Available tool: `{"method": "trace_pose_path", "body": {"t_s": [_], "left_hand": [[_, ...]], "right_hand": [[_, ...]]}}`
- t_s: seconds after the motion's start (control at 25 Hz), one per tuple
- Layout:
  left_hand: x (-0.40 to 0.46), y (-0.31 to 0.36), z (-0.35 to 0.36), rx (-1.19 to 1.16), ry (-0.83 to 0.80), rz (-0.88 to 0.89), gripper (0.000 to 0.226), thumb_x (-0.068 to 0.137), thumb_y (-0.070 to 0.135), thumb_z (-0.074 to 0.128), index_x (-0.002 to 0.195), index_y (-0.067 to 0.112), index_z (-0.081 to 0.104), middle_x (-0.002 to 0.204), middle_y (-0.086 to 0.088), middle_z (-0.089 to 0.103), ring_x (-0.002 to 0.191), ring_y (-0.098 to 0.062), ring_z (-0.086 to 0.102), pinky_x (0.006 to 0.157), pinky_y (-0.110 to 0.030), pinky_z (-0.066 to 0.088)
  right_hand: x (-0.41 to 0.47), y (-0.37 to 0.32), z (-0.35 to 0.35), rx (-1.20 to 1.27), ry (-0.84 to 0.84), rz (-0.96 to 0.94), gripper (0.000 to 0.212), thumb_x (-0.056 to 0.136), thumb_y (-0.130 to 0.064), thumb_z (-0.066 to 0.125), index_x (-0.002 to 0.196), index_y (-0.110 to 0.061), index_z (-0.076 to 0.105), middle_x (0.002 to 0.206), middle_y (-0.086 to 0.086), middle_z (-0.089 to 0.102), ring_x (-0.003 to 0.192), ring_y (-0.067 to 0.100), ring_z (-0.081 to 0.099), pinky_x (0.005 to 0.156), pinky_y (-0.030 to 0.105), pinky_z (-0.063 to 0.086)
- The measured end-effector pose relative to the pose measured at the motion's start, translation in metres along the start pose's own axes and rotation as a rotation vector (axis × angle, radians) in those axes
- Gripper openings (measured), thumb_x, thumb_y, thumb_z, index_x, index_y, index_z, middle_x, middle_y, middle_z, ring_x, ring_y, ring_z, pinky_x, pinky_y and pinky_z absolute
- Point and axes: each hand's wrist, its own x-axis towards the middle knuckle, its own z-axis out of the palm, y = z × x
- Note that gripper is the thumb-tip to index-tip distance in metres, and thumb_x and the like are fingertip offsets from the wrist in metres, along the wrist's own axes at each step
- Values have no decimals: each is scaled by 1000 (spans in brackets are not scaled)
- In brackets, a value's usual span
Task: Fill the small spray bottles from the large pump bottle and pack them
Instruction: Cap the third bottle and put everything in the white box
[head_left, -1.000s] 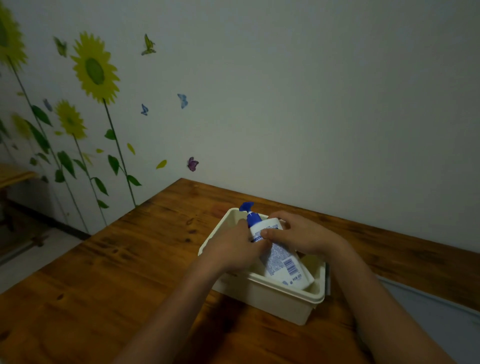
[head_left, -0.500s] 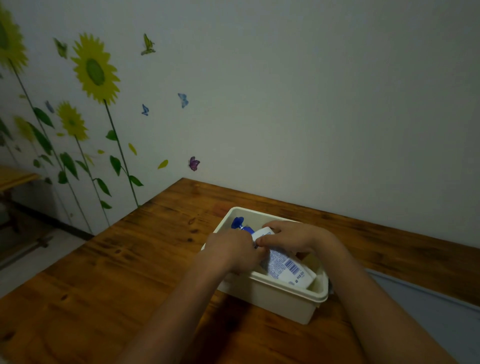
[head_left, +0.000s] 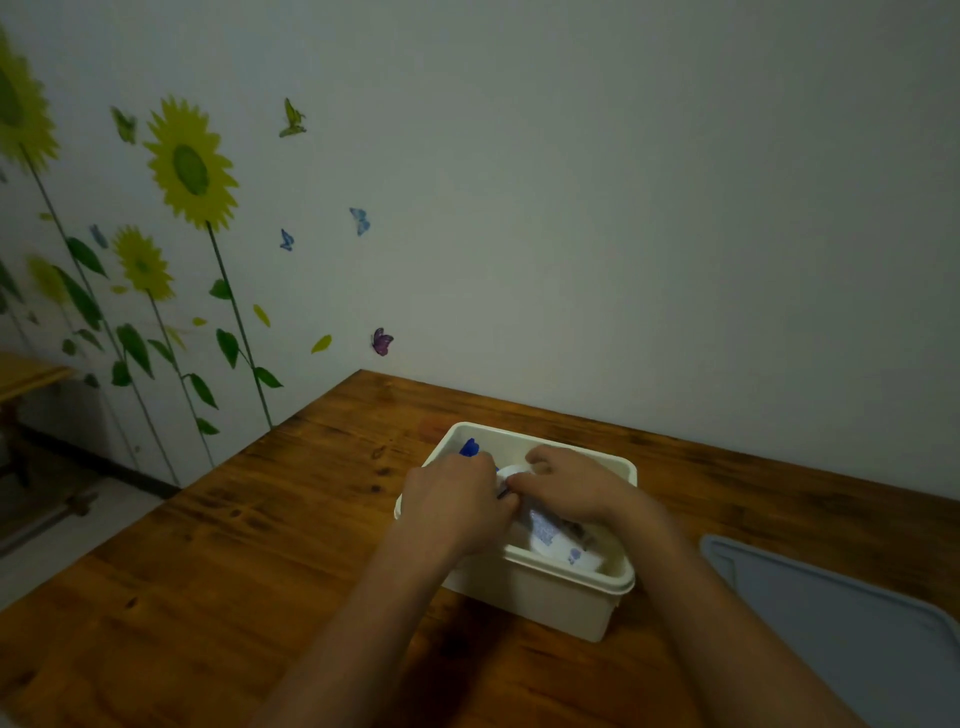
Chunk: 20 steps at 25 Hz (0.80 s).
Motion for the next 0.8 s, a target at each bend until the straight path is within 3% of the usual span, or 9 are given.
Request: {"method": "trace_pose_path", "body": {"t_s": [0.08, 0.16, 0.32, 0.4, 0.52, 0.68, 0.8], "left_hand": [[-10, 8, -6, -105, 148, 63, 37, 92, 48, 49, 122, 26, 53, 117, 3, 66, 102, -14, 62, 87, -36, 50], [-26, 24, -9, -263, 342, 170, 33, 91, 40, 55, 122, 28, 54, 119, 7, 65, 103, -10, 60, 86, -28, 49], [-62, 64, 0, -524, 587, 351, 35, 84, 38, 58, 115, 22, 61, 108, 4, 71, 93, -8, 65, 86, -14, 42], [-77, 88, 6, -636, 543, 522, 28, 86, 32, 57, 110, 18, 62, 102, 0, 71, 87, -7, 63, 82, -9, 46], [-91, 120, 20, -753, 383, 674, 25, 89, 28, 54, 111, 17, 61, 101, 1, 68, 83, -5, 59, 74, -15, 49], [-96, 156, 50, -734, 140, 607, 31, 92, 38, 51, 122, 31, 50, 120, 11, 59, 101, 0, 55, 87, -23, 52], [-89, 171, 70, -668, 14, 501, 45, 90, 48, 51, 131, 34, 40, 136, 10, 47, 118, -6, 46, 99, -31, 47]], "right_hand": [[-12, -3, -7, 22, 96, -55, 53, 84, -50, 52, 130, -24, 48, 123, 2, 60, 93, 13, 56, 76, 28, 48], [-30, -4, -18, 76, 182, -121, 41, 87, -45, 51, 123, -26, 54, 123, -1, 59, 98, 13, 56, 72, 25, 47], [-78, 16, -37, 205, 410, -160, 23, 89, -32, 55, 111, -26, 62, 111, -7, 65, 98, 9, 60, 81, 25, 48], [-106, 36, -46, 265, 553, -147, 18, 88, -27, 57, 105, -23, 65, 101, -8, 67, 90, 5, 60, 77, 20, 46], [-142, 75, -53, 306, 697, -67, 14, 88, -24, 58, 100, -22, 66, 93, -9, 66, 83, -5, 57, 67, 12, 43], [-187, 140, -54, 294, 793, 139, 14, 89, -27, 57, 101, -23, 64, 93, -7, 64, 85, 6, 59, 63, 15, 40], [-215, 179, -56, 270, 872, 324, 20, 90, -33, 54, 106, -25, 61, 98, -5, 63, 87, 11, 57, 61, 20, 41]]}}
